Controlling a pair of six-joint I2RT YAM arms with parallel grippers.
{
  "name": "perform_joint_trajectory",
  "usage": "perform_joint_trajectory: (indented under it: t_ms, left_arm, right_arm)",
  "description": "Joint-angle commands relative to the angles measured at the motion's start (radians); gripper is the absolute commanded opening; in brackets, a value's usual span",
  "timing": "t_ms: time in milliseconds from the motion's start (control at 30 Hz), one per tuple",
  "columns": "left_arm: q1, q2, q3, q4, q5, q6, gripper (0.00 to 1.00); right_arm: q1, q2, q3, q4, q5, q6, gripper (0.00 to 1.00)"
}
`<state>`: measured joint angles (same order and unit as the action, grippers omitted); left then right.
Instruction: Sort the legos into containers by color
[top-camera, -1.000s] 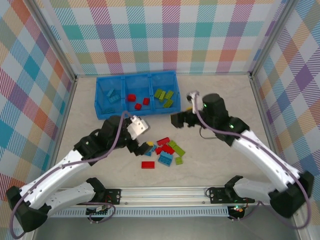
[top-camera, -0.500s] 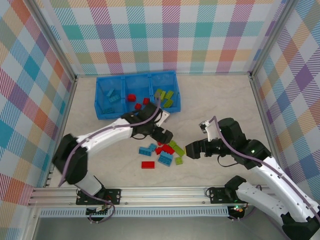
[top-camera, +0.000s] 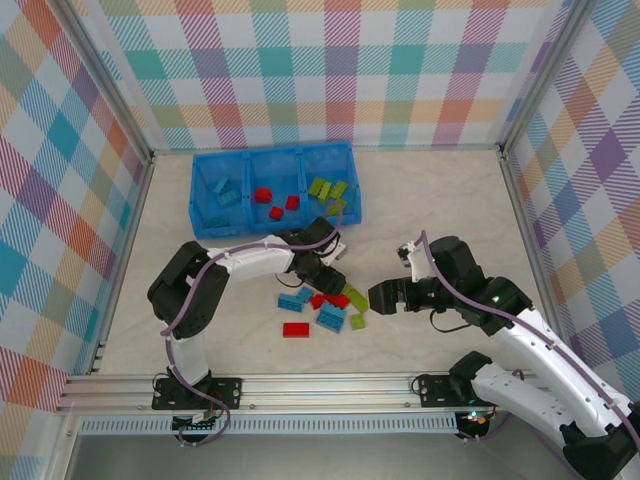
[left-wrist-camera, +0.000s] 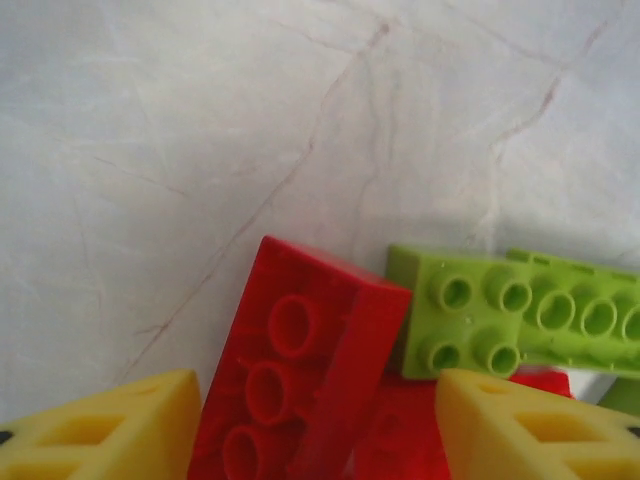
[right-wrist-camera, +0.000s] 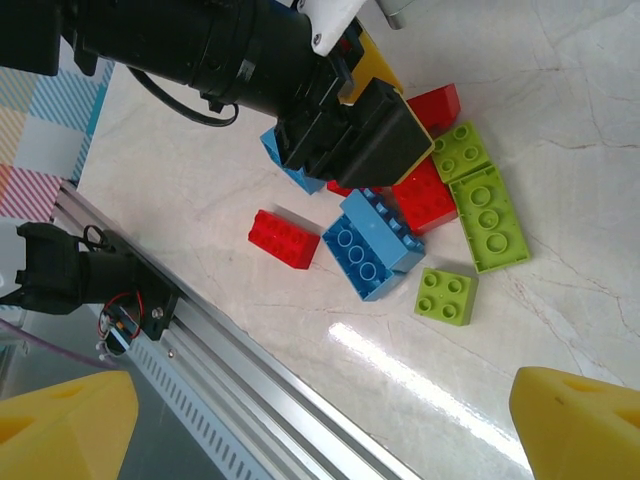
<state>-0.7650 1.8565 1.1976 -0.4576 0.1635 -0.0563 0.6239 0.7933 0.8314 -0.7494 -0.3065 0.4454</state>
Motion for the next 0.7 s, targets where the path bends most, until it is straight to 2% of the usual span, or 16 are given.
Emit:
perform_joint_trajectory:
  t_ms: [0,300,533,667]
  left_arm:
    - [-0.009,0.042,-0.004,0.024,-0.03,-0.014,0.54]
    - [-0.009,0.008,-0.038,0.053,-0.103,-0.019,0.35]
    - [-0.01,-0.188,-0.062,0.064,-0.161,-0.02,0.28]
    - [0.009,-0.317,-0.028,0.07,-0.281,-0.004,0.25]
  right_arm:
    - [0.003,-0.006,-0.005,0.019,0.013,0.03,0.96]
    - [0.003,-0.016,0.012,0.013,0.02,0.057,0.95]
    - [0.003,-0.019,0.026,0.025,0.021,0.072,0.95]
    - [0.003,-0.016,0.034,0.035,0.015,0.079,0.95]
